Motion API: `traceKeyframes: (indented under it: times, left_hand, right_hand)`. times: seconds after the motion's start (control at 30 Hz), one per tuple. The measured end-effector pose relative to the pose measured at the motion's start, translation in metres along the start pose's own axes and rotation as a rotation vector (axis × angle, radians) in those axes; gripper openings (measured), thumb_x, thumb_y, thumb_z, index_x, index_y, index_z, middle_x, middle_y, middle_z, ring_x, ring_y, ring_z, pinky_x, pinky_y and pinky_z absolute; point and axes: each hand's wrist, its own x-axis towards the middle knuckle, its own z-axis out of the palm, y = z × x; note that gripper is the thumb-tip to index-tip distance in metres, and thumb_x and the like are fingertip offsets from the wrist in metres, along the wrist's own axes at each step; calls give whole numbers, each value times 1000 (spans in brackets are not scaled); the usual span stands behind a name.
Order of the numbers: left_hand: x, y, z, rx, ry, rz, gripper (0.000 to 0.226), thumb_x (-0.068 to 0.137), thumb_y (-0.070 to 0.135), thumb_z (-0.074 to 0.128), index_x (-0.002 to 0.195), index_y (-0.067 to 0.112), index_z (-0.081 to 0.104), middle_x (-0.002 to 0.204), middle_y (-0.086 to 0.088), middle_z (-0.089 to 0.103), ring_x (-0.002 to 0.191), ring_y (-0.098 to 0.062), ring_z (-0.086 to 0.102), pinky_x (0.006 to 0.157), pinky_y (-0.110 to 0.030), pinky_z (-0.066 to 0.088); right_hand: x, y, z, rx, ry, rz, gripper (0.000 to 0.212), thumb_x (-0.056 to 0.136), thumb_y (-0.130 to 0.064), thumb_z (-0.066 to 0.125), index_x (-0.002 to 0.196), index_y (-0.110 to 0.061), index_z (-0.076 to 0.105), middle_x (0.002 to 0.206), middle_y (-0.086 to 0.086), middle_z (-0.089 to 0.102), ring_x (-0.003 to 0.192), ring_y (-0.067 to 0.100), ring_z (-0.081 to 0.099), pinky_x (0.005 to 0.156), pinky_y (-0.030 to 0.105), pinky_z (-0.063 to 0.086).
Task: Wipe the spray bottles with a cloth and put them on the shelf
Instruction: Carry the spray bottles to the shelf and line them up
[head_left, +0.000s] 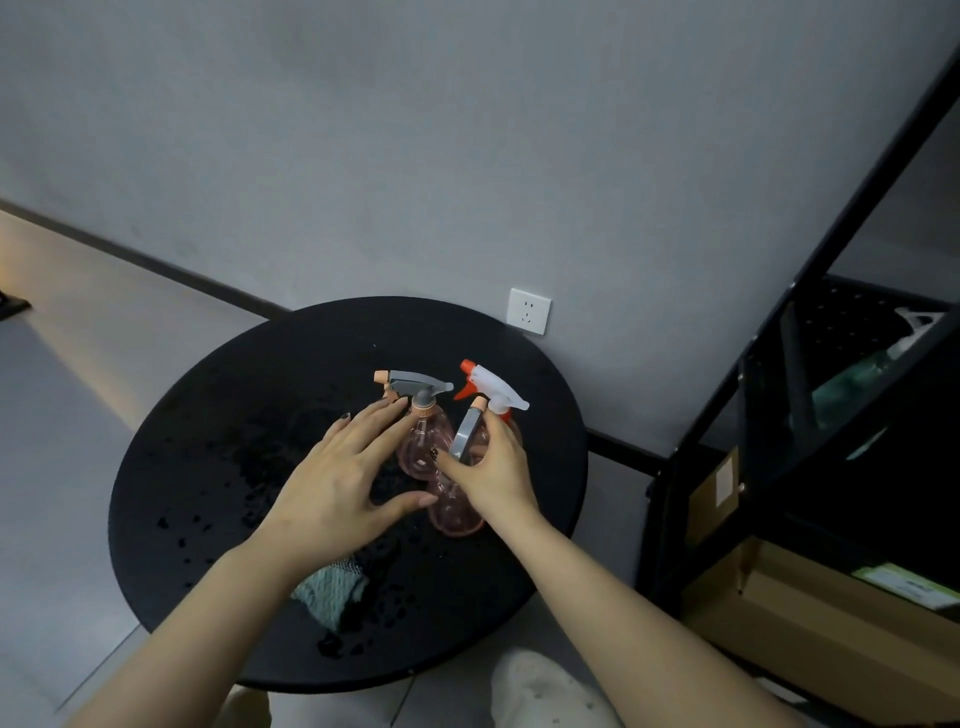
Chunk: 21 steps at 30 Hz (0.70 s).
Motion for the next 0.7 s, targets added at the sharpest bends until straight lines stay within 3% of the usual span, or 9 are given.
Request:
traceKeyframes:
  times: [0.1,0.27,0.47,0.57,0.7]
  left_hand:
    - [1,5,-2,-1,-6,8,83,78,71,39,143,19,35,148,4,33,138,-12,23,108,-40,24]
    - [5,21,-10,8,-35,42,84,78,74,36,143,22,36,150,6,29,140,-15,24,111,-38,20]
    - [25,68,-24,-12,-16,127,86,75,76,37,142,21,38,147,8,31,137,-7,20,108,-41,27]
    - [37,100,-26,-49,-16,157,88,72,76,38,141,22,37,148,9,28,137,-8,19,108,-41,24]
    - [53,148,-25,-74,-50,263,88,74,76,37,143,21,36,150,6,28,140,-11,17,112,-38,19]
  right_hand:
    - [-9,-4,-10,28,-1,-36,78,76,-31,76,141,-23,34,132,-5,47,114,10,51,91,28,49]
    - [-29,-15,-44,49,15,-80,77,74,-32,77,139,-25,37,128,-4,51,114,11,54,92,34,51]
    - [-67,-24,-118,34,67,-82,76,71,-31,80,136,-25,41,123,-7,55,93,5,62,78,25,56]
    - [-88,-30,-162,40,71,-65,75,70,-33,80,135,-27,43,121,-11,55,94,9,64,82,33,56]
    - [-117,-34,-221,31,87,-48,72,69,-33,80,131,-31,45,119,-14,56,91,8,66,80,27,56]
